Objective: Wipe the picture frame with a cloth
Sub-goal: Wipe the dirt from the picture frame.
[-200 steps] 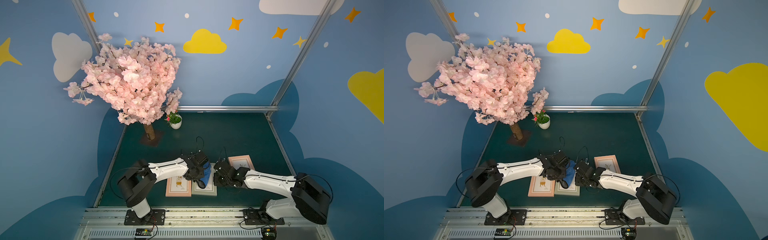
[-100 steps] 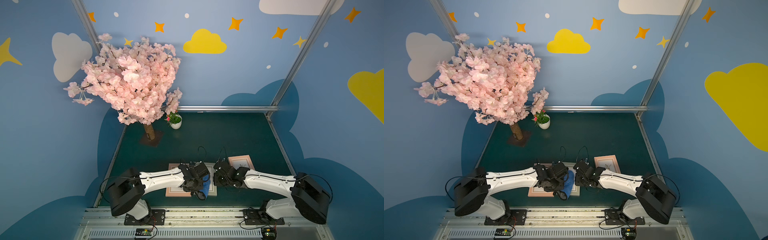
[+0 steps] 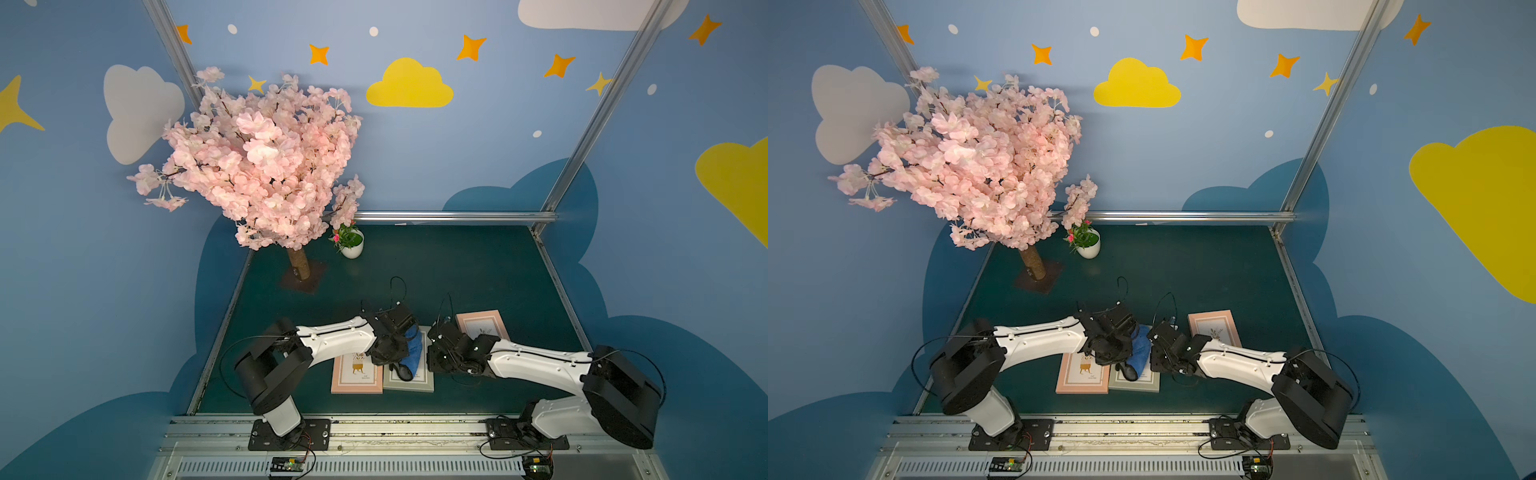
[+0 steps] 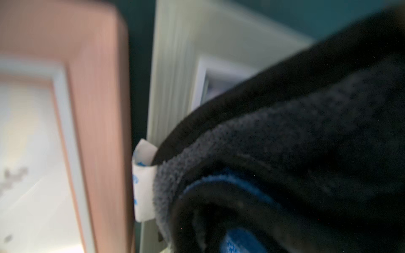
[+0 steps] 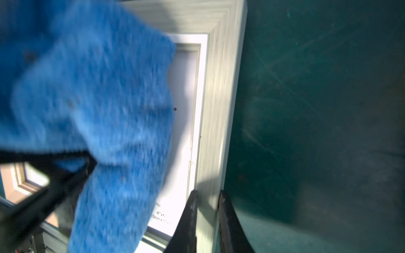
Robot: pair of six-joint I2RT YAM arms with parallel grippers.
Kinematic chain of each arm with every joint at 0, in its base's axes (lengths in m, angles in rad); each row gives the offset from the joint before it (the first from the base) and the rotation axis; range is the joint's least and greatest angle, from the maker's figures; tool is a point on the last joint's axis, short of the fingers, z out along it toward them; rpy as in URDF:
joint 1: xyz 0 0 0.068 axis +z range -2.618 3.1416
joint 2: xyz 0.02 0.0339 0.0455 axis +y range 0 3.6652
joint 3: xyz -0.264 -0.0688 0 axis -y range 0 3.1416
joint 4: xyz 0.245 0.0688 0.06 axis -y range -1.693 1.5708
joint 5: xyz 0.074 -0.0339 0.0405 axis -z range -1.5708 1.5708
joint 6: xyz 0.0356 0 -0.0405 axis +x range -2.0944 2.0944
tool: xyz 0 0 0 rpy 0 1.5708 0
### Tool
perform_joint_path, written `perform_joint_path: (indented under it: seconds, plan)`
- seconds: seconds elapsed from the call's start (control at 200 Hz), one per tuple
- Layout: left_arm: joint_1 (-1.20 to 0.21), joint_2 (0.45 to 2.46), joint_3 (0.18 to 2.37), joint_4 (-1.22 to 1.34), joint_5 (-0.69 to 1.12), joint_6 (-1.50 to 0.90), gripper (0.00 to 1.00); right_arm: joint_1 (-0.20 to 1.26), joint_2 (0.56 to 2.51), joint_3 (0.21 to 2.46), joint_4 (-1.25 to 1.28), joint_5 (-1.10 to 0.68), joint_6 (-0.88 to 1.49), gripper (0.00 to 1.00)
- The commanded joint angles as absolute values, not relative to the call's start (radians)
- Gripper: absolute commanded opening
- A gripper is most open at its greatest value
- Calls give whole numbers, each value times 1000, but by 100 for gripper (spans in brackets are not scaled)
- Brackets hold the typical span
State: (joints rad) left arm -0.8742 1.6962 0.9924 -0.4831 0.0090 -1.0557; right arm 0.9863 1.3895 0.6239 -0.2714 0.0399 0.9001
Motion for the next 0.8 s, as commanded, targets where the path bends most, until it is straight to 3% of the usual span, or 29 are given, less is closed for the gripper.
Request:
perform_joint_path:
  seconds: [0.0,0.365,0.796]
  plan:
    - [-846,1752,1036,-467,-18,-1005,3,1014,1485,535,-269,-28,893,17]
    - [-800,1799,1089,-460,-24,-978,3,1017,1459,534,-286,-11,896,17]
    - [-917,1622,858,-499,-5,-1048,3,1017,1496,573,-294,-16,871,18]
